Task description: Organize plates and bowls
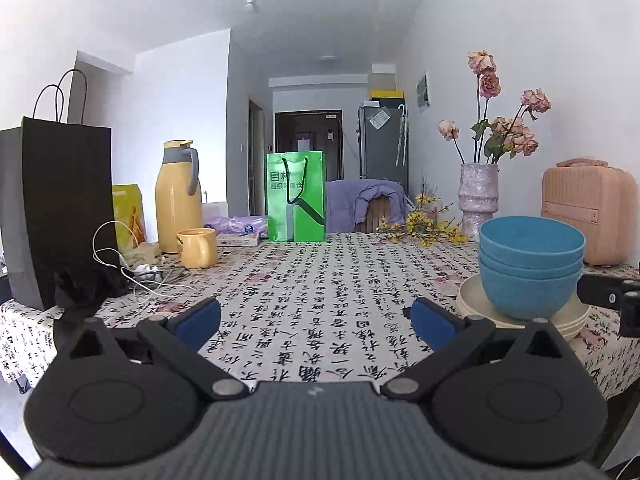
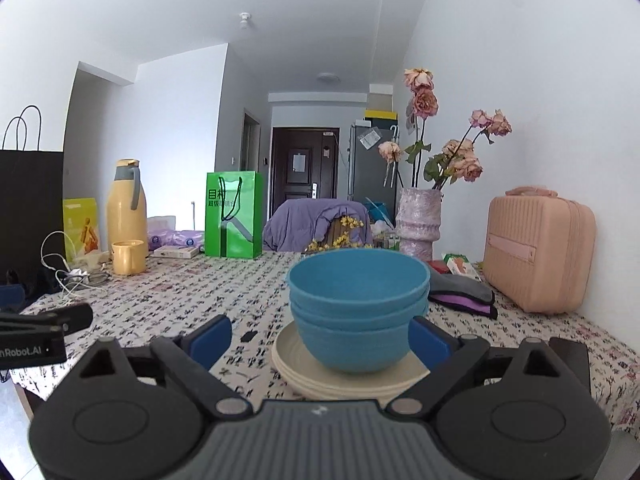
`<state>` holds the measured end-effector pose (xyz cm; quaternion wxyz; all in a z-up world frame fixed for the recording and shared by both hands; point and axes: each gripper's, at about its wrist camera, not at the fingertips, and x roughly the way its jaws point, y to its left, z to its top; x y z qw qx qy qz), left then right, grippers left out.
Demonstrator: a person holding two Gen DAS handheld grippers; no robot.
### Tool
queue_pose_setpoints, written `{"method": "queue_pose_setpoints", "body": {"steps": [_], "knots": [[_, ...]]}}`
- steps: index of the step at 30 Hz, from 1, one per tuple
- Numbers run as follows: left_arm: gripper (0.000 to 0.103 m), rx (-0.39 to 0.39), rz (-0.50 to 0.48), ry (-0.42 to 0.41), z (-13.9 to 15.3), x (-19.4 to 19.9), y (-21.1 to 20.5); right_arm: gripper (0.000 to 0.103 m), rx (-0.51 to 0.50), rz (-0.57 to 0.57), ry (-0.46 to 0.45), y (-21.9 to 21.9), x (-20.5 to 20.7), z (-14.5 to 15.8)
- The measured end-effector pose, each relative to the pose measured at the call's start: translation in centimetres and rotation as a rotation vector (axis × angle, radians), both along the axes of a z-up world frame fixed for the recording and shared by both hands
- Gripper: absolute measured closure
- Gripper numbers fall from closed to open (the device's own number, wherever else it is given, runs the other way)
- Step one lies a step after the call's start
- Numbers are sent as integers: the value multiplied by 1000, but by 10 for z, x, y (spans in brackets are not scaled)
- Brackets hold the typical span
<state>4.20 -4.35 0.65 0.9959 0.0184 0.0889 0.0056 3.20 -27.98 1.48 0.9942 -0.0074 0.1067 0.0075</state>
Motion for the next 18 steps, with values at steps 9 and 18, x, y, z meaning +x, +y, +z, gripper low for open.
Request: {"method": "queue_pose_setpoints", "body": {"steps": [9,18], "knots": [[0,-9,62,41,-12,-34,12,0,11,24,12,14,-44,-31],[0,12,24,4,-16,-57,8,0,45,39,16,14,-53,-40]]}}
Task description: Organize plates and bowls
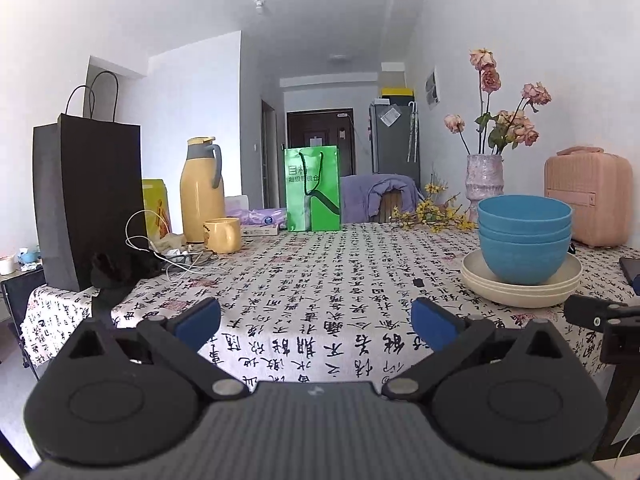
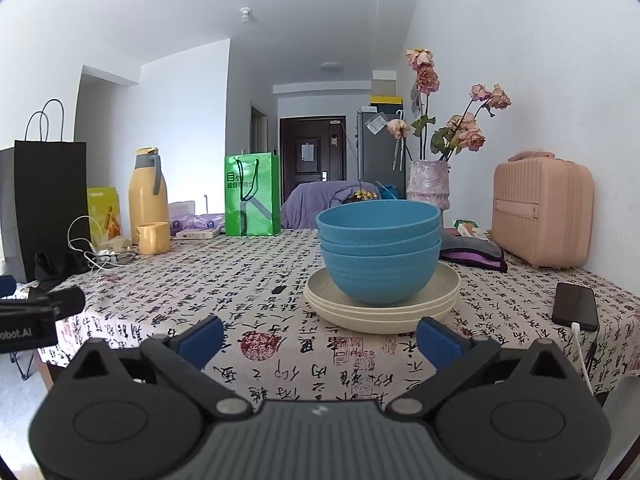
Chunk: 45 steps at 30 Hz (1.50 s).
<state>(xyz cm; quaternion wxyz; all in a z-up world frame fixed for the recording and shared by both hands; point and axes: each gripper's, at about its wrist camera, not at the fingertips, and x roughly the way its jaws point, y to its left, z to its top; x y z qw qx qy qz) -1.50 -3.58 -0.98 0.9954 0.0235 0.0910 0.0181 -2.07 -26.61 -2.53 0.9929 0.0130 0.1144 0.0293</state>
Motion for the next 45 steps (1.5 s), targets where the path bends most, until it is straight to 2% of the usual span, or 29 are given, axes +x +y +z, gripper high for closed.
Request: {"method": "queue_pose_setpoints", "body": {"steps": [10,45], "knots": [[0,-16,-38,23,-3,4,-2,0,-6,15,3,2,0,0],[0,-18,-45,28,-5,5,-2,0,7,34,15,-1,1,-1]]}}
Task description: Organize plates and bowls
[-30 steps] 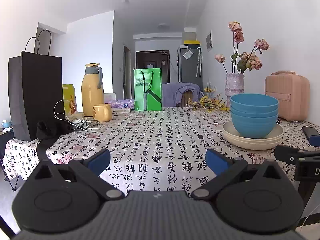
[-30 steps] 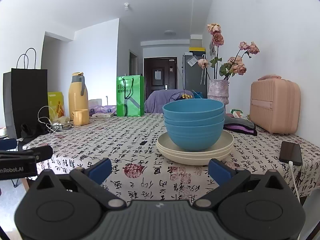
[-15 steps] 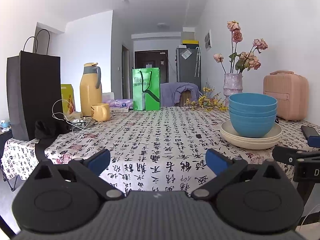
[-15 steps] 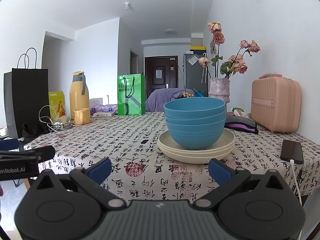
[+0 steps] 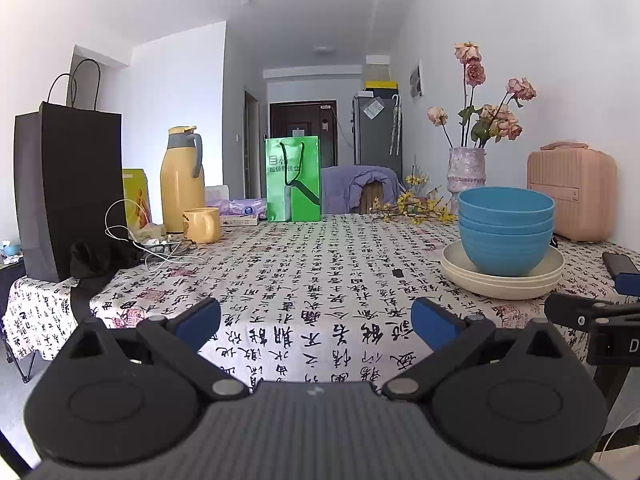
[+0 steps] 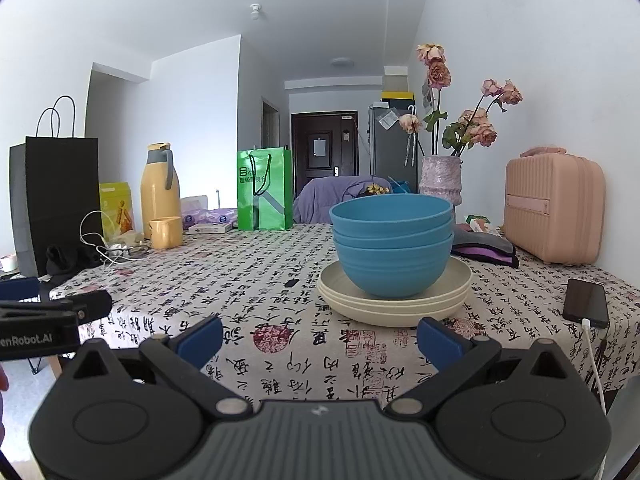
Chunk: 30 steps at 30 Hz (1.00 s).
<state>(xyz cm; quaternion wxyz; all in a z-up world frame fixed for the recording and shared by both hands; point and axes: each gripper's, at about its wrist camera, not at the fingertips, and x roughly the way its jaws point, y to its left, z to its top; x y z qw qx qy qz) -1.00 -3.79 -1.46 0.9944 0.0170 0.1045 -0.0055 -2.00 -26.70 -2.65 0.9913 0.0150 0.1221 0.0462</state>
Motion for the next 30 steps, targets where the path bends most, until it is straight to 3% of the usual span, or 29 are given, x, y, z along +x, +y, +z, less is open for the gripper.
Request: {"method": "queue_pose_setpoints", "body": {"steps": [30], "knots": [[0,-7,9,2,1,0,-1,0,-3,9,-7,0,2,1]]}}
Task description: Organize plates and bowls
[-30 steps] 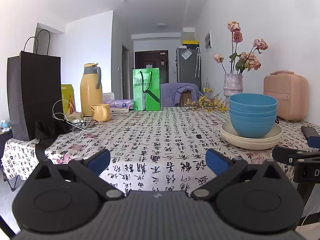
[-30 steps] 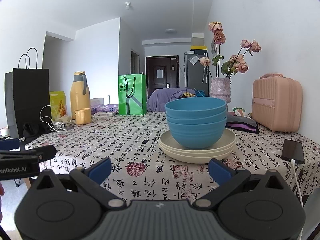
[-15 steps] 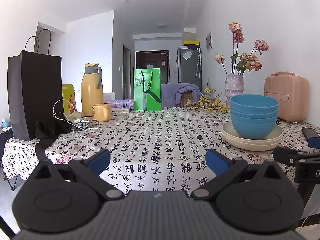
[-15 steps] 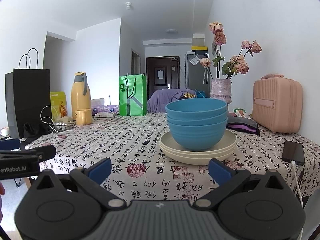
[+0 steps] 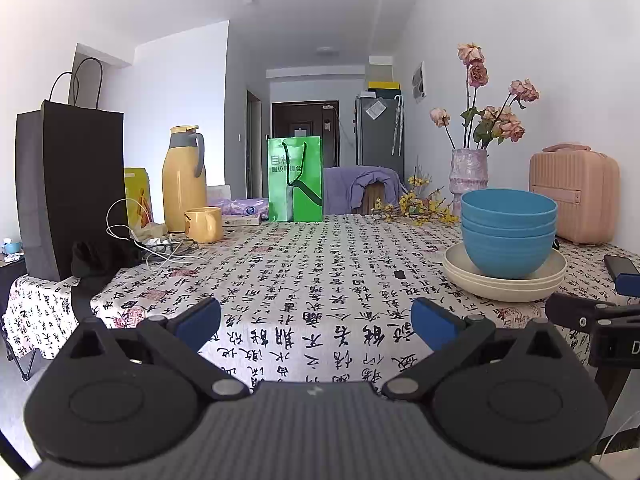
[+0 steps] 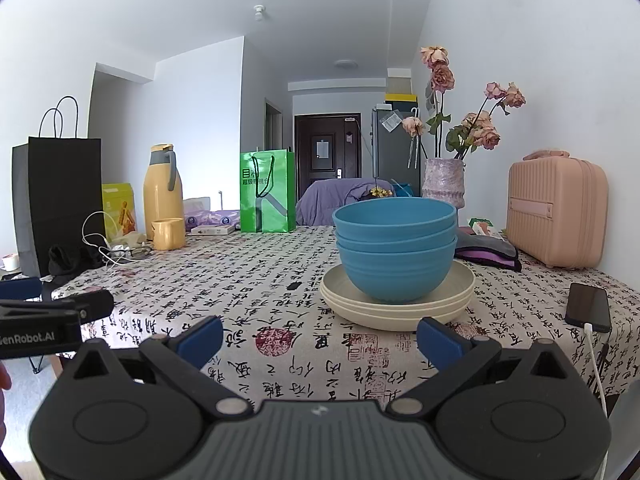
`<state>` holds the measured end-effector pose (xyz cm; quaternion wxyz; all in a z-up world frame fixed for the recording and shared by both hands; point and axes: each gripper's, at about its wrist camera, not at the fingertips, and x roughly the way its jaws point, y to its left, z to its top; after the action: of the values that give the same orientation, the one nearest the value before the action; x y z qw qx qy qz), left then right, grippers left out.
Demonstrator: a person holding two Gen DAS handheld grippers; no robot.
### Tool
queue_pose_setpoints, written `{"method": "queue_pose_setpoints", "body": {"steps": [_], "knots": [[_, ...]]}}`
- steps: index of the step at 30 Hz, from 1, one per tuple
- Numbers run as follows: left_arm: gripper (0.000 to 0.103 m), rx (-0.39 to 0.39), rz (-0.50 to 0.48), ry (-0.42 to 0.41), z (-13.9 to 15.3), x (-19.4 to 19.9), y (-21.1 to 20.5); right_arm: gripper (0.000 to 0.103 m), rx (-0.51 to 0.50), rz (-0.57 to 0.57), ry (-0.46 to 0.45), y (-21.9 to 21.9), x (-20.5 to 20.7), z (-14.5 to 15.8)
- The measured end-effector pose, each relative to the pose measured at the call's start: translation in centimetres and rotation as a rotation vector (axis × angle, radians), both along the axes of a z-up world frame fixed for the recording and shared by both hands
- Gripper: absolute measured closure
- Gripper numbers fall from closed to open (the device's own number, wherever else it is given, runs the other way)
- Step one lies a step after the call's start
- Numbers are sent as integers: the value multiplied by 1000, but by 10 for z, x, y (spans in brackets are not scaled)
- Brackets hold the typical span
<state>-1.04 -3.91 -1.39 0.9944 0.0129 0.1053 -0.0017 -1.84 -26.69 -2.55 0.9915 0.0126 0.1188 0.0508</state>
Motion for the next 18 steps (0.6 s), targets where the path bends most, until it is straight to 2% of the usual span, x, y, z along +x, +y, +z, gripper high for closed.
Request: {"method": "queue_pose_setpoints", "body": {"steps": [18], "knots": [[0,4,-2,-17,1,-3,1,0,2,-5,-13,1,-4,1]]}}
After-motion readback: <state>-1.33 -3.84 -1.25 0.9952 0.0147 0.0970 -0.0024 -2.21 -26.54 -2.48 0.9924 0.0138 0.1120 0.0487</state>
